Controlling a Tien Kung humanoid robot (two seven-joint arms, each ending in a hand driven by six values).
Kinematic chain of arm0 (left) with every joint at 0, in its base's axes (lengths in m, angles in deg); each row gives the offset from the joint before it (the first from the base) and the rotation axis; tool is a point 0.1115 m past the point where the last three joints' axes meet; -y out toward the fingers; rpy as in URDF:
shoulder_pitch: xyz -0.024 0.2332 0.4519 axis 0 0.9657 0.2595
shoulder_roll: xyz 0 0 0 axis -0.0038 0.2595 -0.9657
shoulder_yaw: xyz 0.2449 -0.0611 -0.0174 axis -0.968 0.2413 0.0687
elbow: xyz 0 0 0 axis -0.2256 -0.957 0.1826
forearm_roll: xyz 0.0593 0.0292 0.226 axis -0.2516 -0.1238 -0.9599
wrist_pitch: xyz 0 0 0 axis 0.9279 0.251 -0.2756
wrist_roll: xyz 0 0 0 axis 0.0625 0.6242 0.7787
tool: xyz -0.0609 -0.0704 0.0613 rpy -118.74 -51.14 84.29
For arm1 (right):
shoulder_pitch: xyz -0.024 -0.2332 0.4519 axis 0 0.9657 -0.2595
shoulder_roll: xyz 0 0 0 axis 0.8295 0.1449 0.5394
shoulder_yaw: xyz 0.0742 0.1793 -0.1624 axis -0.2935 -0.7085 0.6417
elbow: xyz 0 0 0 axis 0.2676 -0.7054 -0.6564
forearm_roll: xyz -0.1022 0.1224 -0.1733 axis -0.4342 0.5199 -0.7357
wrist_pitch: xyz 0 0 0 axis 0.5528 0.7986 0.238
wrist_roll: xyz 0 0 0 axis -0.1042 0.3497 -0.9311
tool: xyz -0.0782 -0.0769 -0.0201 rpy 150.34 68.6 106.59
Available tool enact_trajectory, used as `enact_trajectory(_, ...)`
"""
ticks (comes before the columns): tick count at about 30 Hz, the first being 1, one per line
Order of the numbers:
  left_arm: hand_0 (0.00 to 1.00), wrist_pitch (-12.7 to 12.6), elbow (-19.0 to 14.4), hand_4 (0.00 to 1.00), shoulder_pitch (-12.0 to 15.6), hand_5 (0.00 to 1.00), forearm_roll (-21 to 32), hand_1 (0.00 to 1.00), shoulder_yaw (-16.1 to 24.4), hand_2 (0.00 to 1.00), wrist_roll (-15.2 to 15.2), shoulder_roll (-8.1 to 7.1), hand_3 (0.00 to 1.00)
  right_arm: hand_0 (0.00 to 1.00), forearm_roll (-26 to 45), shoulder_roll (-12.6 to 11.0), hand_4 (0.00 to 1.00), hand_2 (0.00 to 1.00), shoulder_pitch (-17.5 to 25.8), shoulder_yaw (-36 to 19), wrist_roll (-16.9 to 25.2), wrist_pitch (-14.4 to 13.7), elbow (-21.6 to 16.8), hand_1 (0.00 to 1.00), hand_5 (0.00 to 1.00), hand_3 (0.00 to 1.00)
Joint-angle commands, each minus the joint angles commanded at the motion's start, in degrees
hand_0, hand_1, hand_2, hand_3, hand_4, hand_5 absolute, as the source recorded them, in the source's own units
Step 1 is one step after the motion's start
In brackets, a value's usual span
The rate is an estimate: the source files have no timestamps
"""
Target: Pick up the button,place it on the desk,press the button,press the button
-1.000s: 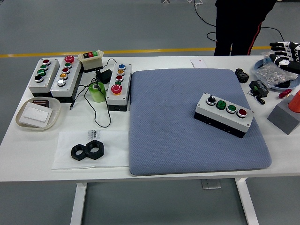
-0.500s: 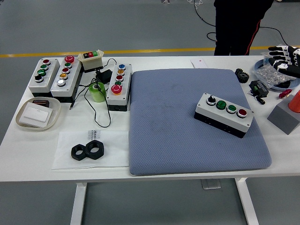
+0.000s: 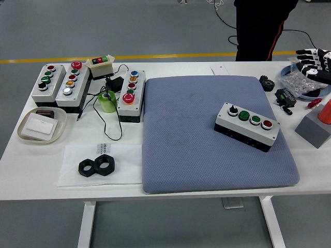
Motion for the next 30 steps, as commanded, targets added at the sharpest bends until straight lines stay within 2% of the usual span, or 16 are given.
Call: enact_trajectory(30,0.742,-0.06,0.0,0.616,-0.52,0.998,0.34,0.915,-0.18,0.984,-0.04,-0.04,0.942,0.944,-0.36,-0.21,0.61,0.865,-0.71,-0.3,-0.13,0.08,-0.26,0.895,0.457,0.846)
